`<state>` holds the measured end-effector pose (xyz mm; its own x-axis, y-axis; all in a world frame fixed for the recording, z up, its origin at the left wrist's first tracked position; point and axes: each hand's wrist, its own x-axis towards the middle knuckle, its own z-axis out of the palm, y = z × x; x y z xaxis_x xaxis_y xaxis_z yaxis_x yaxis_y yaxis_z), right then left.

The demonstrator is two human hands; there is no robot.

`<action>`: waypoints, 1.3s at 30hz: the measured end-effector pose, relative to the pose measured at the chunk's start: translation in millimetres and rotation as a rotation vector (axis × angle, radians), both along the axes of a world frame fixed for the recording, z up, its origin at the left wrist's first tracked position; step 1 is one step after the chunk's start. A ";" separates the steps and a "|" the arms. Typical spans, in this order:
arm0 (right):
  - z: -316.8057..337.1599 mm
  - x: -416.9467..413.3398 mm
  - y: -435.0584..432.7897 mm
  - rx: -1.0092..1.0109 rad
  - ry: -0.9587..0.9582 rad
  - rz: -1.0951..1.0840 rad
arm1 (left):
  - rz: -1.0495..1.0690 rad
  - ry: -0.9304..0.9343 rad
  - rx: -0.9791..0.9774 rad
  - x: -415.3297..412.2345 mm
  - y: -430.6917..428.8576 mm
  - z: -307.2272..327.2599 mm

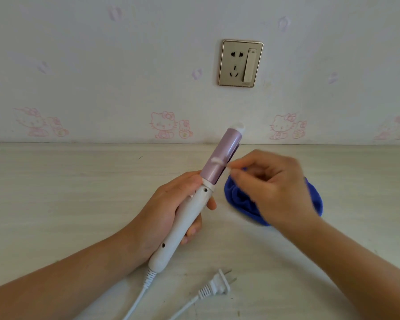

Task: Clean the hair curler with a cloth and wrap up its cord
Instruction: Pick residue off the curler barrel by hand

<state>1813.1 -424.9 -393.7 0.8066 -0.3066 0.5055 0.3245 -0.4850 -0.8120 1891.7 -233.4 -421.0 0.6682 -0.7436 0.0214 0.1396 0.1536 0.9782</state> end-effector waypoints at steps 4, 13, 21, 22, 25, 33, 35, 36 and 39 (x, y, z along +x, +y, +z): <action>2.8 -0.4 -1.5 -0.034 -0.012 -0.034 | -0.006 -0.056 0.010 -3.8 1.4 -1.2; -4.9 -4.5 13.7 -0.047 0.074 0.137 | 0.005 -0.079 0.059 -10.2 5.1 2.1; 4.5 0.5 -4.7 0.012 0.006 -0.047 | 0.002 -0.078 0.062 -5.5 3.0 1.5; -0.6 -2.1 5.4 -0.002 0.028 0.024 | 0.007 -0.072 0.052 -5.3 2.9 1.6; -0.3 -4.5 8.2 -0.004 0.031 0.045 | 0.007 -0.066 0.037 -5.5 2.4 1.7; -1.3 -5.3 12.3 -0.033 0.013 0.050 | 0.013 -0.060 0.033 -7.6 3.0 3.9; 0.4 -5.4 11.3 -0.049 0.027 0.047 | 0.012 -0.058 0.031 -7.6 2.7 4.1; 4.2 -3.2 3.4 -0.037 0.012 -0.025 | 0.003 -0.066 0.040 -8.2 2.2 4.2; 14.4 2.3 -18.8 0.019 -0.031 -0.205 | -0.004 -0.094 0.067 -9.9 2.0 4.7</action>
<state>1815.4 -443.7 -379.3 0.7102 -0.4725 0.5219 0.2456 -0.5285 -0.8127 1881.8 -231.4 -416.3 0.6628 -0.7480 0.0337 0.0476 0.0870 0.9951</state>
